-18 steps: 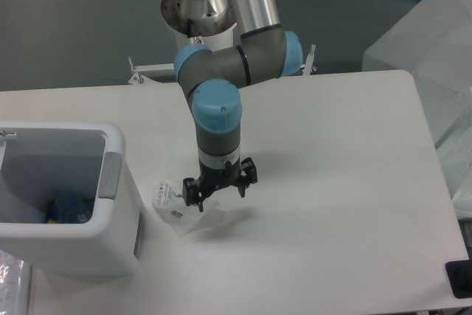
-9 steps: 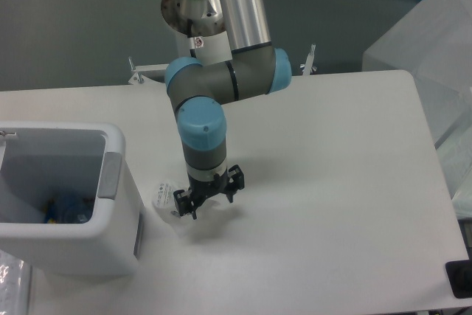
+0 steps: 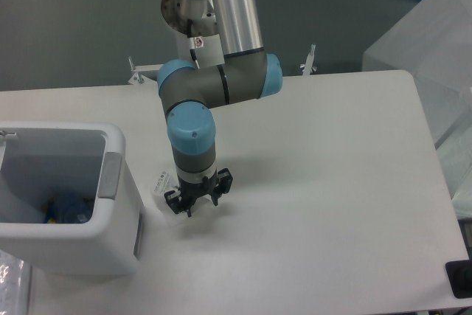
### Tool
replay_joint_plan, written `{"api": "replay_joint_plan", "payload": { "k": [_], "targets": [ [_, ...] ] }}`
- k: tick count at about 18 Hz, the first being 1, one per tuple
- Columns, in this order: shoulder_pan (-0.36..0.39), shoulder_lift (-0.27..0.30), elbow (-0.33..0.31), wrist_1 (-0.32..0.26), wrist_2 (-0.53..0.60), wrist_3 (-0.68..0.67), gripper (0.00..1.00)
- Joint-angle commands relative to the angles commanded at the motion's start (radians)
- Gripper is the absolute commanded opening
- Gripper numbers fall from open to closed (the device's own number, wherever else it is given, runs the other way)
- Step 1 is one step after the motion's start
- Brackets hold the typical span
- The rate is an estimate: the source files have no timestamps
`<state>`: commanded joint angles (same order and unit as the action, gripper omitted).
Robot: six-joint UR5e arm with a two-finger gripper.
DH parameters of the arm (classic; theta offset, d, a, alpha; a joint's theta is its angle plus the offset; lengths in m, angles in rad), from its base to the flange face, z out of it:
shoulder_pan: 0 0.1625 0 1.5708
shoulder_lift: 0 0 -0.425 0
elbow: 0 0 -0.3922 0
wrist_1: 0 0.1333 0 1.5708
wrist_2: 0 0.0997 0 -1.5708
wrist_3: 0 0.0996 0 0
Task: Place the trash in the trash can
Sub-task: 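Close the gripper on the white wrapper and lift it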
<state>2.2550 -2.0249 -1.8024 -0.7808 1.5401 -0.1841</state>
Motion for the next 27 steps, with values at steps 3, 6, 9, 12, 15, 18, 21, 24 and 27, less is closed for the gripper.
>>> {"api": "replay_joint_plan", "payload": {
  "k": [3,6,9,12,15,18,21,24,27],
  "targets": [
    [-0.002,0.0,-0.003,-0.002,0.002,0.0,0.54],
    [-0.012,0.002,-0.008,-0.002,0.003,0.0,0.38],
    [-0.014,0.002,-0.009,-0.002,0.009,0.0,0.18],
    [-0.014,0.005,-0.012,-0.002,0.009,-0.002,0.0],
    [-0.014,0.005,-0.012,-0.002,0.009,0.0,0.0],
    [-0.014,0.005,-0.011,-0.003,0.009,0.0,0.0],
    [-0.006,0.011,-0.008,-0.003,0.005,0.002,0.0],
    [0.024,0.056,0.003,-0.021,0.0,0.012,0.0],
    [0.051,0.098,0.032,-0.032,-0.069,0.015,0.0]
  ]
}}
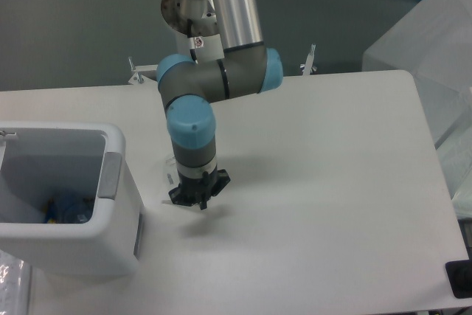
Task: Place the trash in the trash can
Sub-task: 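Close the gripper on the white wrapper and lift it, then carry the wrapper over the trash bin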
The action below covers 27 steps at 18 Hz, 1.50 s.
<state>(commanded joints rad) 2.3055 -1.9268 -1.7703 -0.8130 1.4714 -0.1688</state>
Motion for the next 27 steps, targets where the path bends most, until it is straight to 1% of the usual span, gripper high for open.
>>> {"api": "replay_joint_plan", "payload": {
  "k": [2,3,5,7,10,13,14,16,19,21,23,24,27],
  "targets": [
    [0.04,0.029,0.032,0.0,-0.04,0.0,0.0],
    [0.049,0.043,0.06,0.002,-0.066,-0.002,0.0],
    [0.083,0.057,0.138,0.003,-0.135,-0.012,0.0],
    [0.112,0.06,0.231,0.011,-0.199,-0.017,0.0],
    [0.144,0.06,0.342,0.017,-0.23,-0.031,0.0],
    [0.146,0.068,0.428,0.02,-0.236,-0.041,0.0],
    [0.14,0.071,0.443,0.023,-0.24,-0.046,0.0],
    [0.13,0.098,0.472,0.026,-0.241,-0.041,0.0],
    [0.098,0.109,0.508,0.044,-0.241,-0.04,0.0],
    [0.046,0.133,0.493,0.044,-0.241,-0.035,0.0],
    [0.003,0.146,0.48,0.046,-0.24,-0.035,0.0],
    [-0.009,0.147,0.485,0.046,-0.241,-0.041,0.0],
    [-0.104,0.149,0.468,0.046,-0.238,-0.04,0.0]
  ]
}}
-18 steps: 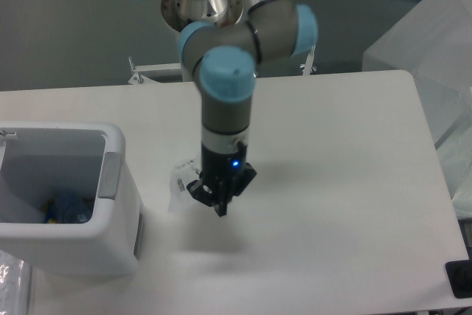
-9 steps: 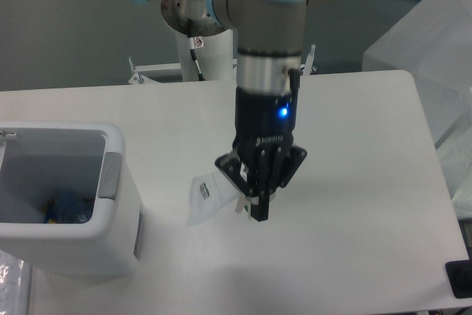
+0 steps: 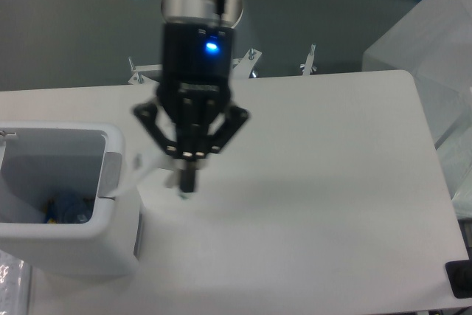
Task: Place the trash in the trash can
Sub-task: 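Carry the wrapper over the trash bin, then open the gripper to release the wrapper into the bin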
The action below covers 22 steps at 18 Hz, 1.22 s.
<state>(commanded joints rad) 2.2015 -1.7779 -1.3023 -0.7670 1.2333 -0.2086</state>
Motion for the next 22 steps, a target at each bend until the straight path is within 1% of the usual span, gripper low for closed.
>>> {"api": "replay_joint_plan", "payload": {
  "k": [2,4,7,10,15,16,17,19,20,21,22],
  "targets": [
    [-0.022,-0.005,0.009,0.0,-0.002,-0.006,0.0],
    [-0.063,-0.009,-0.018,0.0,0.0,0.0,0.0],
    [-0.094,-0.015,-0.038,0.0,0.0,0.003,0.0],
    [-0.114,-0.018,-0.052,0.0,0.0,0.005,0.0],
    [-0.121,-0.046,-0.061,0.002,0.0,0.011,0.01],
    [-0.126,-0.048,-0.063,0.002,0.0,0.014,0.05],
    [-0.128,-0.051,-0.068,0.002,0.0,0.014,0.13],
    [-0.134,-0.051,-0.071,0.002,0.0,0.015,0.19],
    [-0.134,-0.051,-0.075,0.002,0.0,0.015,0.25],
    [-0.134,-0.049,-0.08,0.002,0.0,0.017,0.4],
    [-0.132,-0.048,-0.08,0.0,0.0,0.018,0.57]
  ]
}}
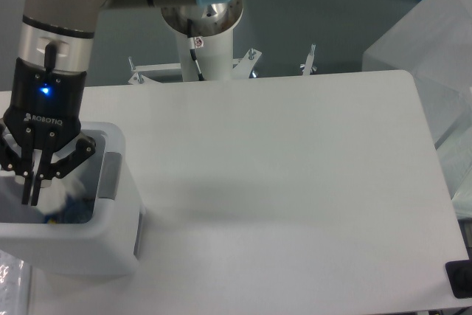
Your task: Place the trash in the trash can
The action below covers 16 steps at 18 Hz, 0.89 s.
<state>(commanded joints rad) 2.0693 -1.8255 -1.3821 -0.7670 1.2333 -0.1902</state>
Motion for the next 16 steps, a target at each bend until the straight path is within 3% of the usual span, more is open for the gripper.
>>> {"api": "replay_joint_plan", "payload": {
  "k": [1,3,6,13,16],
  "targets": [
    [0.0,0.002,0.0,0.0,0.002,0.0,0.68],
    [0.012,0.0,0.0,-0.002,0.005,0.0,1.0],
    [0.119,0.008,0.008,-0.006,0.003,0.021,1.0],
    [0.466,0.032,-0.051,-0.023,0.003,0.401,1.0],
    [0.518,0.034,-0.051,-0.034,0.03,0.524,1.0]
  ]
}}
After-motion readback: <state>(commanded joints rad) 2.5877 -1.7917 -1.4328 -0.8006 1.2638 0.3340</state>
